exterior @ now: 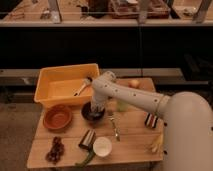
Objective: Wipe purple bowl with towel
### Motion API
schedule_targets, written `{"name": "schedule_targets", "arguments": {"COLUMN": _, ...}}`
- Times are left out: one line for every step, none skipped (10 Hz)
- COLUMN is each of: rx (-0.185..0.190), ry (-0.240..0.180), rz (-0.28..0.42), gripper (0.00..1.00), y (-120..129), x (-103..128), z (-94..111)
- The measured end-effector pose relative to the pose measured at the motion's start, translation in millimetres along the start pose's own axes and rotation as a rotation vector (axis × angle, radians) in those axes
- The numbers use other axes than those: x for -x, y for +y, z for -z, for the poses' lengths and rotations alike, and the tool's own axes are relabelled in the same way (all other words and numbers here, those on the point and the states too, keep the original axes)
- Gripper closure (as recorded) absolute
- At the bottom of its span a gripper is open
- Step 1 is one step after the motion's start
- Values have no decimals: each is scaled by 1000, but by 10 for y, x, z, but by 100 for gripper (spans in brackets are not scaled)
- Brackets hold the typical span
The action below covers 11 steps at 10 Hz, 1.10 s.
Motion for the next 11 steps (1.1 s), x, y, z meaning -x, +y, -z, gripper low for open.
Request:
{"name": "schedule_targets", "arguments": {"rx": 0, "ry": 3, "rz": -3, "gripper": 100, "y": 0, "x": -17, "z": 8}}
{"name": "schedule_targets", "arguments": {"rx": -7, "ry": 1, "rz": 9, "gripper": 100, "y": -32, "x": -1, "z": 22}}
{"name": "schedule_targets", "arguments": {"rx": -24, "ry": -3, "rz": 40, "gripper": 100, "y": -143, "x": 80, "z": 55}}
{"name": "schedule_targets", "arguments": {"rx": -39, "ry": -9, "rz": 64, "gripper": 100, "y": -270, "x": 172, "z": 66}}
{"name": "schedule_targets", "arguments": {"rx": -53, "ry": -16, "rz": 92, "gripper": 100, "y": -414, "x": 292, "z": 67}}
{"name": "schedule_targets", "arguments": {"rx": -65, "ry": -23, "rz": 108, "gripper": 100, "y": -537, "x": 439, "z": 71}}
{"name": "schedule_targets", "arguments": {"rx": -75, "ry": -32, "rz": 123, "gripper": 100, "y": -619, "x": 585, "z": 60}}
{"name": "schedule_targets", "arguments": {"rx": -79, "ry": -39, "rz": 131, "gripper": 100, "y": -632, "x": 647, "z": 56}}
{"name": "schedule_targets", "arguments": {"rx": -81, "ry": -49, "rz": 136, "gripper": 100, "y": -600, "x": 701, "z": 49}}
{"name": "schedule_targets", "arguments": {"rx": -80, "ry": -57, "rz": 142, "gripper": 100, "y": -516, "x": 738, "z": 33}}
{"name": "schedule_targets", "arguments": {"rx": -76, "ry": -65, "rz": 146, "gripper": 100, "y": -386, "x": 763, "z": 23}}
